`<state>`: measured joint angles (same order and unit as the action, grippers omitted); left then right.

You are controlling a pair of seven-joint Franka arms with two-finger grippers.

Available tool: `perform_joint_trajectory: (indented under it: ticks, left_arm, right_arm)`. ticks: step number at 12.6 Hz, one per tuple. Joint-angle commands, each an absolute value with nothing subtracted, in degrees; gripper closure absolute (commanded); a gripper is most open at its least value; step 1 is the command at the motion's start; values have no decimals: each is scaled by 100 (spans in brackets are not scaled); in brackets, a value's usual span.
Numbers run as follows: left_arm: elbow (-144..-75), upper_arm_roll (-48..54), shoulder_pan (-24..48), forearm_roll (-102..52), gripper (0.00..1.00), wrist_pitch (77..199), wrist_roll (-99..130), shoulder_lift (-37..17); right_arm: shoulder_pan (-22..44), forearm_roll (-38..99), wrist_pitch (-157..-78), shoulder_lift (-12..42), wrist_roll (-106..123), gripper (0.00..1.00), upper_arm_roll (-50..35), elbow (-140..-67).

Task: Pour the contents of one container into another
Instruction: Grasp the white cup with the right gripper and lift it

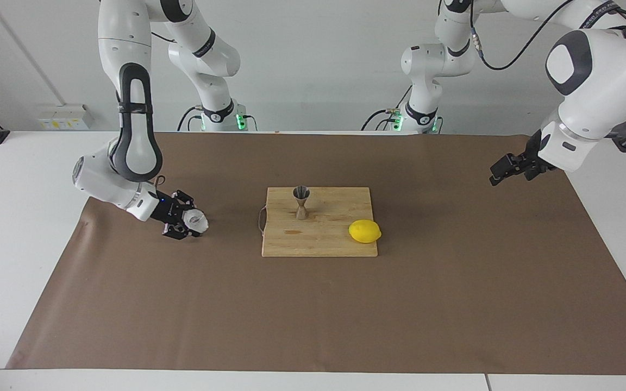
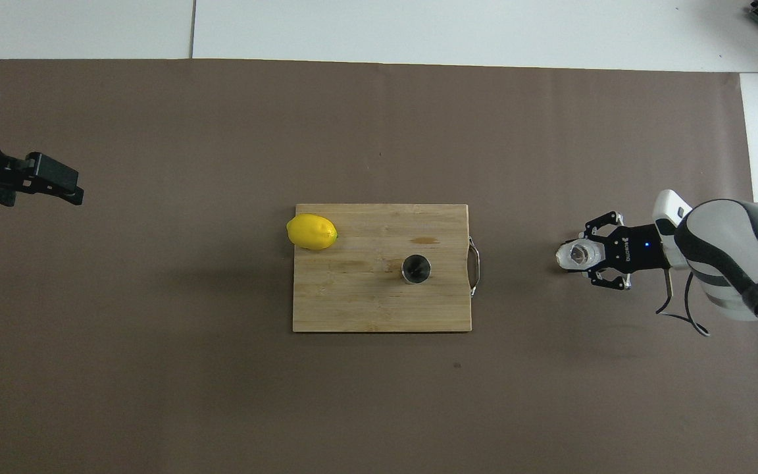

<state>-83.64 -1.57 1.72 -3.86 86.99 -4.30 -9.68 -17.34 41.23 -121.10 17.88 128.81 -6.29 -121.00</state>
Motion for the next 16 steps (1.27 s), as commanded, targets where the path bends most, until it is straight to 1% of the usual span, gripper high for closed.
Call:
perform_joint_trajectory:
  ticks: [1, 3, 6, 8, 10, 13, 16]
  left_arm:
    - [-8709, -176, 149, -282, 0, 8745, -659, -669]
    - [-9112, -176, 176, -272, 0, 8893, -668, -353]
    - [-9798, -167, 185, -272, 0, 9245, -694, 174]
    - [-10045, -167, 193, -142, 0, 9281, -1044, 412]
    - [-10107, -176, 193, -88, 0, 9334, -1134, 536]
    - [-10081, -167, 193, -53, 0, 9334, -1125, 624]
    - [-10064, -167, 202, -44, 0, 9316, -1125, 642]
  right_arm:
    - [-1758, 4289, -12032, 1644, 12850, 100, -747, -12103]
    - [-1749, 4289, -12111, 1425, 12544, 100, -957, -12068]
    - [-1381, 4263, -12173, 1179, 11833, 100, -993, -11980]
    - [-1091, 4193, -12173, 1055, 11314, 100, -993, -11848]
    - [-810, 4044, -12190, 976, 10839, 100, -993, -11734]
    - [-406, 3184, -12287, 949, 9891, 100, -1011, -11400]
    - [-37, 2971, -12331, 958, 9458, 100, -1002, -11277]
